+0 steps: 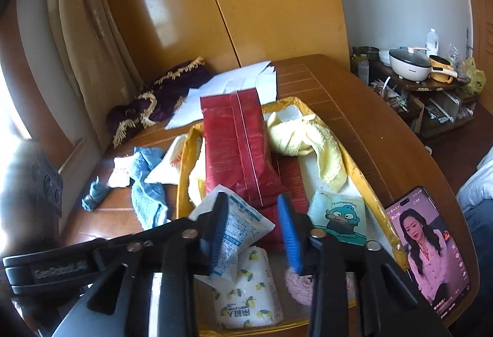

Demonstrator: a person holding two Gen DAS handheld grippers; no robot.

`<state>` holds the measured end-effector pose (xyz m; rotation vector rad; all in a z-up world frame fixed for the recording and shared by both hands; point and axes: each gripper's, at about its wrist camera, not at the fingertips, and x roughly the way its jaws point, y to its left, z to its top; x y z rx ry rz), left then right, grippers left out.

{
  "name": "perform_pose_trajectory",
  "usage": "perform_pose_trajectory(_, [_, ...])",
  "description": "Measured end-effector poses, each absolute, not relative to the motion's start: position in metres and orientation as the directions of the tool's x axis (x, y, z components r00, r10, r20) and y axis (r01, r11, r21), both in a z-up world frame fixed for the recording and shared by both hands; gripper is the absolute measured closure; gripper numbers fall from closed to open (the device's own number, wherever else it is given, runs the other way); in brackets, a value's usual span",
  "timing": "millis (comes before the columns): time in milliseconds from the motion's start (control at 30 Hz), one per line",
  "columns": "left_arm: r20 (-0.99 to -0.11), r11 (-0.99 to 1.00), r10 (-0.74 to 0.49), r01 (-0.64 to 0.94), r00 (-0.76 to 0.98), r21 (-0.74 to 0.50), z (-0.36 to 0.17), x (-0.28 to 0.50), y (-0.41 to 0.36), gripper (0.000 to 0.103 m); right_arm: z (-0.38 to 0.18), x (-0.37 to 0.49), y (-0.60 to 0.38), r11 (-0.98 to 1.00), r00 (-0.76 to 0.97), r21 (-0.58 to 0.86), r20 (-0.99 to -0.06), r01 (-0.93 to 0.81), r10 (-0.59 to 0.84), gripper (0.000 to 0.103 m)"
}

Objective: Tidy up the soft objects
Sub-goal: 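Lower the lemon-print packet and white ice packet into the box, opening both grippers, then move the left gripper onto the bag of coloured sticks and close it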

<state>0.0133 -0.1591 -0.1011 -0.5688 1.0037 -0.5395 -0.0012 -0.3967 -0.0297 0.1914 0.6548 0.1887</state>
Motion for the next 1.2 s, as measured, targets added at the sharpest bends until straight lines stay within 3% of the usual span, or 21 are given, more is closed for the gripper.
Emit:
perform_pose_trajectory(33, [-0.608, 0.729, -0.653, 0.156, 0.453, -0.667, -0.098, 0.008, -0.154, 0.041, -0.028, -0.003, -0.398, 0.960, 0.786, 0.253, -0.568, -0.118, 0.246, 0.045])
perform_pose_trajectory(67, [-0.597, 0.729, -0.648, 0.158, 0.474, -0.666, -0.096, 0.003, -0.148, 0.041, -0.026, -0.005, -0.399, 0.956, 0.790, 0.267, -0.557, -0.121, 0.256, 0.044])
perform_pose_trajectory(433, [-0.656, 0.831, -0.482, 0.067, 0.581, -0.552, -0.109, -0.022, -0.101, 0.041, -0.015, -0.019, -0.380, 0.910, 0.786, 0.337, -0.483, -0.241, 0.387, 0.044])
perform_pose_trajectory(900, [-0.761, 0.926, -0.370, 0.141, 0.533, -0.351, -0.142, -0.028, -0.135, 0.042, -0.027, -0.015, -0.349, 0.918, 0.736, 0.294, -0.554, -0.265, 0.389, 0.044])
perform_pose_trajectory(1000, [-0.764, 0.932, -0.354, 0.132, 0.540, -0.338, -0.142, -0.028, -0.136, 0.050, -0.028, -0.015, -0.347, 0.917, 0.733, 0.295, -0.556, -0.267, 0.392, 0.044])
perform_pose_trajectory(1200, [-0.778, 0.960, -0.275, 0.124, 0.565, -0.250, -0.143, -0.030, -0.141, 0.077, -0.030, -0.014, -0.344, 0.918, 0.725, 0.290, -0.566, -0.271, 0.393, 0.044])
